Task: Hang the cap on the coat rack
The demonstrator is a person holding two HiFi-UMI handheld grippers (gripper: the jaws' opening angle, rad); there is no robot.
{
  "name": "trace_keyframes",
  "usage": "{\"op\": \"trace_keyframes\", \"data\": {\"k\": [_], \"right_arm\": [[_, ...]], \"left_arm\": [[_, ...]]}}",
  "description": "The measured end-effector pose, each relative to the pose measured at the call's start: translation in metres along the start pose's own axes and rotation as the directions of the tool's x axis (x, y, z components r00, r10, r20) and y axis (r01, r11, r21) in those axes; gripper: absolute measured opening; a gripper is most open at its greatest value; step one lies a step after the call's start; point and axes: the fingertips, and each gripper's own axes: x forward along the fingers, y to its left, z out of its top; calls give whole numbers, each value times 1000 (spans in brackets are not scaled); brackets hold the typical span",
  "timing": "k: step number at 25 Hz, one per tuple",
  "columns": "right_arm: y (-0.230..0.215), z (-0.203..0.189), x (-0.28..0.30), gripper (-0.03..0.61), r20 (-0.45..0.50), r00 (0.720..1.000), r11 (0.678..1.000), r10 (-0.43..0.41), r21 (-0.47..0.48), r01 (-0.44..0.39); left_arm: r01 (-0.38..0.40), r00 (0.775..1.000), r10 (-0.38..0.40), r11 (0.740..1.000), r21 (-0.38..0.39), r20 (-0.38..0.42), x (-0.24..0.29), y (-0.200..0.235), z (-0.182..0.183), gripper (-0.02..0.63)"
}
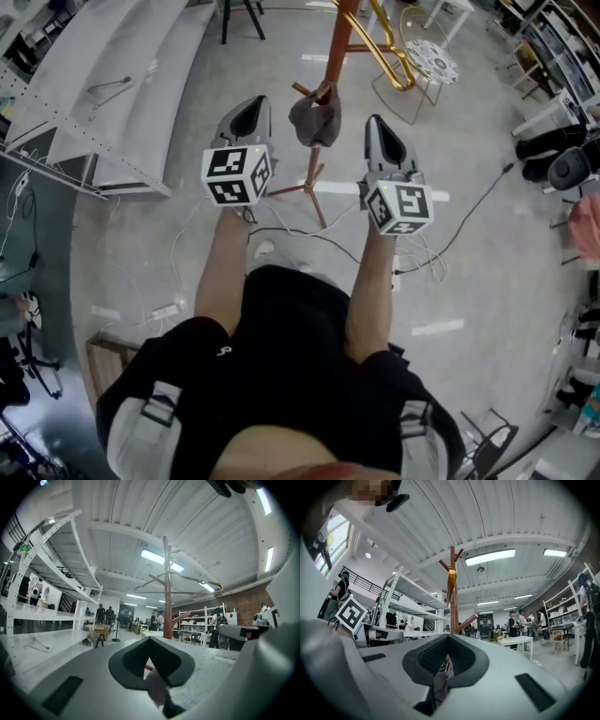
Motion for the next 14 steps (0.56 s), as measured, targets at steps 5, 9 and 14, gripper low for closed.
{"op": "trace_keyframes", "data": {"k": [5,9,14], "right_arm": [[-3,0,-6,-5,5,1000,1000,14,-1,-14],[-11,-6,-10,-5,-7,1000,1000,13,1,-13],[-20,-14,-16,-5,-35,999,1000,2,14,-2]], "left_arm": [[14,1000,-14,1000,6,-2,2,-15,-3,-2],[25,1000,-24,1000,14,-3,6,-25,-5,-2],[7,999,-6,999,33,-32,10,-30,-15,-2]]}}
